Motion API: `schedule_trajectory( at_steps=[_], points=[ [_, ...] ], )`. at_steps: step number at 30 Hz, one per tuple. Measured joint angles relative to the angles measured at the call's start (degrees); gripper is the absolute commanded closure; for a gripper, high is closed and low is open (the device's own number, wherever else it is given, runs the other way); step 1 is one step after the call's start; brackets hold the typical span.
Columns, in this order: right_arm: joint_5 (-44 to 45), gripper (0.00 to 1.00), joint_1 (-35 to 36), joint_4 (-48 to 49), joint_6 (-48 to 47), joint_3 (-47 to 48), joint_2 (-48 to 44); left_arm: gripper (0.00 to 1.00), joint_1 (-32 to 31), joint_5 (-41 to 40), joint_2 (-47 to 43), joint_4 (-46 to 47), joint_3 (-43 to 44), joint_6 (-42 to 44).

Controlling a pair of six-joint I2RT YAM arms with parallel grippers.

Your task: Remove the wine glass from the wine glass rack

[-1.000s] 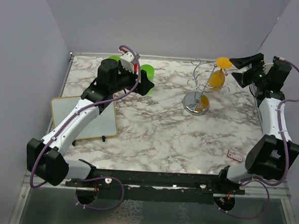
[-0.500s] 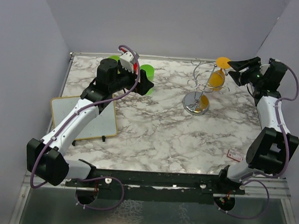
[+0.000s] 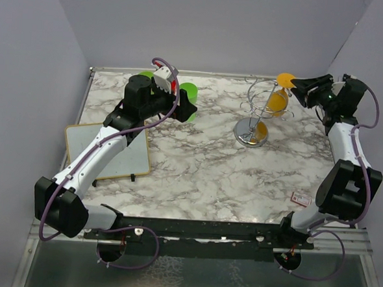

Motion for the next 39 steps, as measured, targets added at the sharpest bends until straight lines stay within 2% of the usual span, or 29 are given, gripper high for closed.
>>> schedule_trajectory(
  at_steps=[16, 39],
  points=[
    [-1.42, 0.69, 0.0, 3.87, 3.72, -2.45, 1.84, 0.01, 0.11, 0.0, 0.28, 0.0, 0.0, -0.02],
    [-1.84, 0.7, 0.0, 4.85, 4.79, -2.45, 1.36, 0.01, 0.15, 0.0, 0.28, 0.0, 0.0, -0.22]
  ],
)
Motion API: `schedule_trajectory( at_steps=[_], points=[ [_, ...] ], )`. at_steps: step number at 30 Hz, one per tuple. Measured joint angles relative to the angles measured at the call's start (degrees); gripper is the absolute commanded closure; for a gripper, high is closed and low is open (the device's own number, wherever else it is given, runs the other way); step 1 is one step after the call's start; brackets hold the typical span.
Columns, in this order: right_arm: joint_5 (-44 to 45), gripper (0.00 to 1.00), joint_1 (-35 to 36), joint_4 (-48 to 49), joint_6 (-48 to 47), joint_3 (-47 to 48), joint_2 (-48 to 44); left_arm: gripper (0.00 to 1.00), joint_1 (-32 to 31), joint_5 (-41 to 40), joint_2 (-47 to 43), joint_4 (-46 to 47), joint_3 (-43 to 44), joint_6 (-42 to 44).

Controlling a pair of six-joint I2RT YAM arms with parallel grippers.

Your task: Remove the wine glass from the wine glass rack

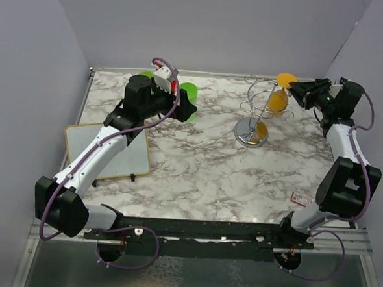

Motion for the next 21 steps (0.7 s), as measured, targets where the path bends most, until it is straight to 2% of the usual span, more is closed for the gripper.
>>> schedule_trajectory(
  at_steps=[21],
  points=[
    [0.76, 0.9, 0.0, -1.03, 0.87, 0.0, -0.09, 0.01, 0.28, 0.0, 0.11, 0.0, 0.0, -0.04]
  ],
)
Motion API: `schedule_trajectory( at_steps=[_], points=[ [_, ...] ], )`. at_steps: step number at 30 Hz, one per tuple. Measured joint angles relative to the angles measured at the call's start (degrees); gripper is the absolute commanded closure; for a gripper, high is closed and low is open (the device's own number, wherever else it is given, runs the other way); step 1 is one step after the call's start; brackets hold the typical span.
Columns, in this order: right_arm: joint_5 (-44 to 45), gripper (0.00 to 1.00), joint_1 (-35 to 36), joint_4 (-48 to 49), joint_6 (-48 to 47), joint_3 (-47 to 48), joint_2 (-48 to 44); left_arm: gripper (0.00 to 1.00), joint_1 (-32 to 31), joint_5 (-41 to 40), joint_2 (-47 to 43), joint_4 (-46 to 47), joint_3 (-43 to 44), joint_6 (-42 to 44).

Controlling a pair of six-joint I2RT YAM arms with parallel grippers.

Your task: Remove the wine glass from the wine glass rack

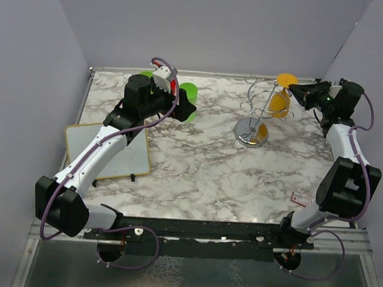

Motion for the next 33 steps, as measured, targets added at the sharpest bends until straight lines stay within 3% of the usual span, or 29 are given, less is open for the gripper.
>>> schedule_trajectory(
  at_steps=[11, 33],
  points=[
    [0.04, 0.99, 0.0, -0.07, 2.25, 0.02, 0.31, 0.01, 0.09, 0.0, 0.31, 0.0, 0.0, -0.35],
    [3.89, 0.99, 0.0, -0.46, 7.43, -0.7, -1.29, 0.01, 0.74, 0.02, 0.79, -0.02, 0.0, -0.83]
  ],
)
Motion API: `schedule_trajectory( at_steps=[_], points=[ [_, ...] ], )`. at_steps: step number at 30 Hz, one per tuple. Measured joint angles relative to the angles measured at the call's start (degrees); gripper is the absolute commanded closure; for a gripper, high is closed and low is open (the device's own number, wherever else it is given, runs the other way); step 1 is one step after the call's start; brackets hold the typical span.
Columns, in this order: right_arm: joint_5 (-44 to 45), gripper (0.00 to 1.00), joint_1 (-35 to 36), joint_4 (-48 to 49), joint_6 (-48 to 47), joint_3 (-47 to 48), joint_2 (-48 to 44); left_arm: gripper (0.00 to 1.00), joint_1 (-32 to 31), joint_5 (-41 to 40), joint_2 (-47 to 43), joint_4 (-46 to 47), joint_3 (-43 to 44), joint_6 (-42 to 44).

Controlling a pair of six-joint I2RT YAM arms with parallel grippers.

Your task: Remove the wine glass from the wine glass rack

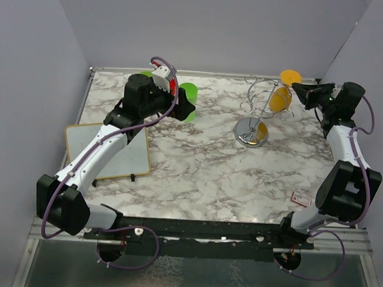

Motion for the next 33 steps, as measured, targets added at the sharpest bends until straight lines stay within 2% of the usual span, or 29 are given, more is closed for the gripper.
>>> schedule_trajectory(
  at_steps=[22, 33],
  points=[
    [5.22, 0.99, -0.7, -3.23, -2.91, 5.18, -0.59, 0.01, 0.09, 0.0, 0.0, 0.0, 0.0, -0.04],
    [5.33, 0.99, -1.49, 0.11, -11.54, 6.36, 2.23, 0.01, 0.11, 0.0, 0.02, 0.0, 0.0, -0.11]
  ],
)
